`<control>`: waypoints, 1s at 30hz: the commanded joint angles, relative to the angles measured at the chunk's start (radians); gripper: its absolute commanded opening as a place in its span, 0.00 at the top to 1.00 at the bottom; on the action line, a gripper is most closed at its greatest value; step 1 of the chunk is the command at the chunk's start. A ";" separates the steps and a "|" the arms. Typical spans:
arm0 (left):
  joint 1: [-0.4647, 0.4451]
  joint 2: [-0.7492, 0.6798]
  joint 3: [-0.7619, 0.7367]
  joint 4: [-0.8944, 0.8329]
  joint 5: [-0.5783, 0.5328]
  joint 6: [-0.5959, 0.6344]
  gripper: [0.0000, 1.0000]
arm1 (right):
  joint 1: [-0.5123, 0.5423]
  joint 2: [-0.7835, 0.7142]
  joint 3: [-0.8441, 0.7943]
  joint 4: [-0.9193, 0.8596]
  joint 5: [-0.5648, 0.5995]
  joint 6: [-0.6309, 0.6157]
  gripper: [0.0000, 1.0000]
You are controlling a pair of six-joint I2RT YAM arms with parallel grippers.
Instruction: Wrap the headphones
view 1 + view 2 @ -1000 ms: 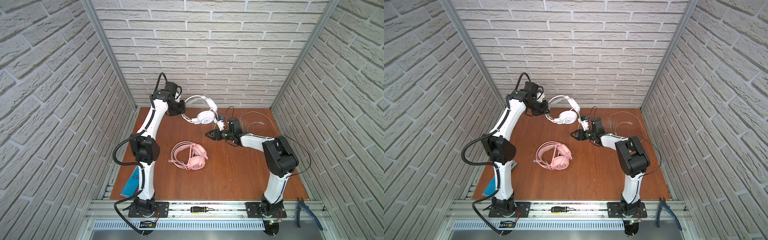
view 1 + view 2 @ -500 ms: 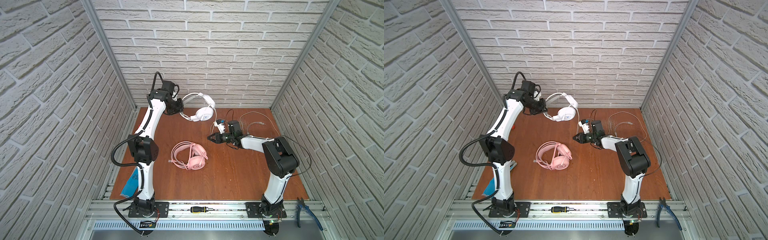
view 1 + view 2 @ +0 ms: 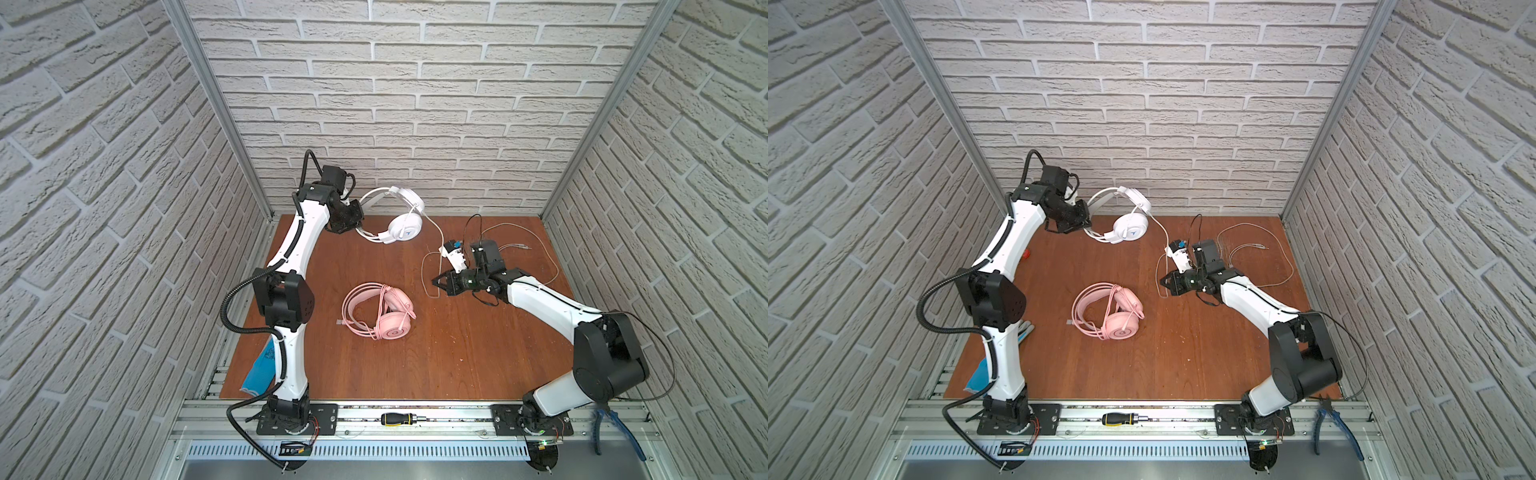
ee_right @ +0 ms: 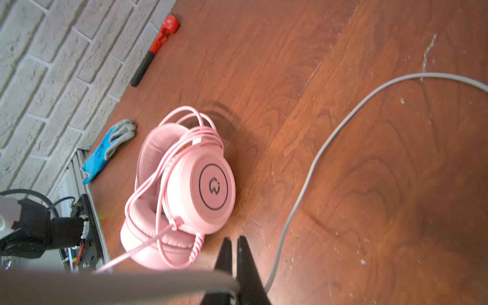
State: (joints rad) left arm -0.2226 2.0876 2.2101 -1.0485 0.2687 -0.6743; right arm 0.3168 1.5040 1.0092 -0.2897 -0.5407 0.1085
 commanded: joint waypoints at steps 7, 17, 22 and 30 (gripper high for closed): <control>0.004 -0.083 -0.076 0.091 -0.032 -0.065 1.00 | 0.015 -0.108 0.133 -0.407 0.180 -0.213 0.94; -0.010 -0.059 -0.081 0.060 -0.082 -0.094 1.00 | 0.099 -0.050 0.375 -0.733 0.258 -0.410 0.94; -0.019 -0.050 -0.081 0.036 -0.108 -0.096 1.00 | 0.155 0.020 0.480 -0.827 0.279 -0.454 0.94; -0.043 -0.001 -0.021 -0.026 -0.139 -0.077 1.00 | 0.220 0.140 0.628 -0.913 0.320 -0.484 0.95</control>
State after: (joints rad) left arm -0.2516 2.0750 2.1426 -1.0660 0.1345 -0.7528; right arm 0.5217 1.6325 1.5879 -1.1496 -0.2390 -0.3492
